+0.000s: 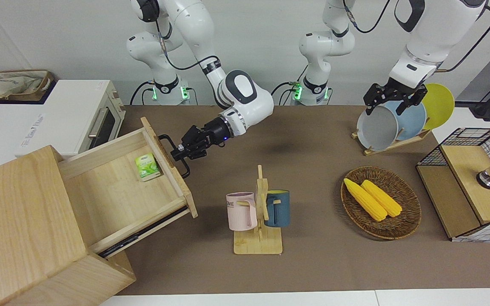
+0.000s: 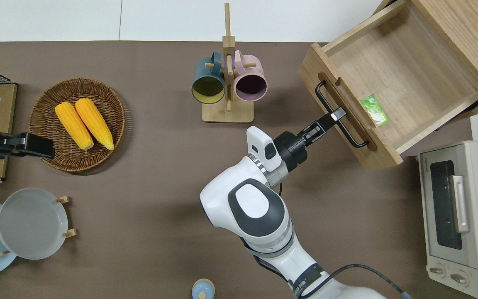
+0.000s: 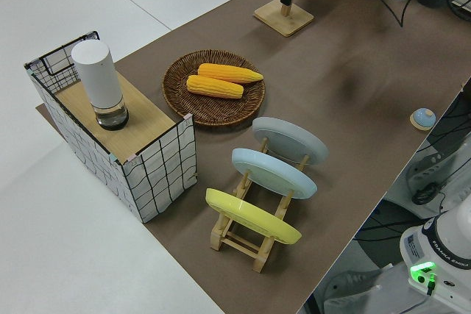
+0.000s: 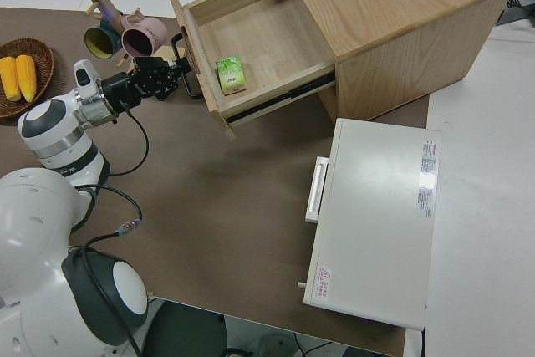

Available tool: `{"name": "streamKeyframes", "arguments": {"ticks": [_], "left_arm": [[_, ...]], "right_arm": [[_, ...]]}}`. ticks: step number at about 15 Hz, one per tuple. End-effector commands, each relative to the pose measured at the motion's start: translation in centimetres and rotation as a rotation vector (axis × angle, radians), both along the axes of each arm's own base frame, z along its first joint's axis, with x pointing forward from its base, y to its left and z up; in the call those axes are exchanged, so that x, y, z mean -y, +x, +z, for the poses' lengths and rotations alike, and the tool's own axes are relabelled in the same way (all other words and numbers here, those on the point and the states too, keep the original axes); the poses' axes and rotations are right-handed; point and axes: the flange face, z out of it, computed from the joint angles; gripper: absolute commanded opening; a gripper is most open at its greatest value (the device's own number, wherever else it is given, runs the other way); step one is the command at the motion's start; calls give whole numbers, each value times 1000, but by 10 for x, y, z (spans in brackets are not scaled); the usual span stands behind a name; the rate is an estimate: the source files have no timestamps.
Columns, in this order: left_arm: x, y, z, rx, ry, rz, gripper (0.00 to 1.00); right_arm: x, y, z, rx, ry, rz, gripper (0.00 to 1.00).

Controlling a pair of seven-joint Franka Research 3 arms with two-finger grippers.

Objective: Slide drawer open with right arm
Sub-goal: 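Open the right gripper and withdraw it from the handle toward the robot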

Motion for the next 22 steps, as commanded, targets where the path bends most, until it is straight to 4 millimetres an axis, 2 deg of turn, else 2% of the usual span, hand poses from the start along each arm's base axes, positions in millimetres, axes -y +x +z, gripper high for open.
{"name": "streamKeyframes", "arguments": {"ticks": [1,4,9,10,11,13,14,15,16,17,22], "left_arm": [[-1,2,4,-5,16,-11,993],[-1,2,3,-6,16,-11,993],[-1,2,3,-6,16,-11,993],[-1,2,4,-5,16,-11,993],[-1,2,4,-5,16,-11,993],[-1,2,4,-5,16,-11,993],[-1,2,3,-6,16,-11,993],[-1,2,4,-5,16,-11,993],[-1,2,4,-5,16,-11,993],[-1,2,4,-5,16,-11,993],[-1,2,3,-6,16,-11,993]], "right_arm": [[-21,-5,16,-17,-6,20,0],[-33,-12,23,-34,-1,22,0],[-33,-11,22,-41,-13,17,0],[-32,-10,20,-43,-16,15,83],[-32,-8,14,-48,-23,14,112],[-31,-6,3,-51,-34,14,325],[-30,-5,-1,-51,-41,13,380],[-27,-3,-1,-49,-43,9,563],[-26,-2,-3,-49,-44,7,830],[-26,-2,-3,-48,-43,7,980],[-27,-2,-6,-56,-44,6,981]]}}
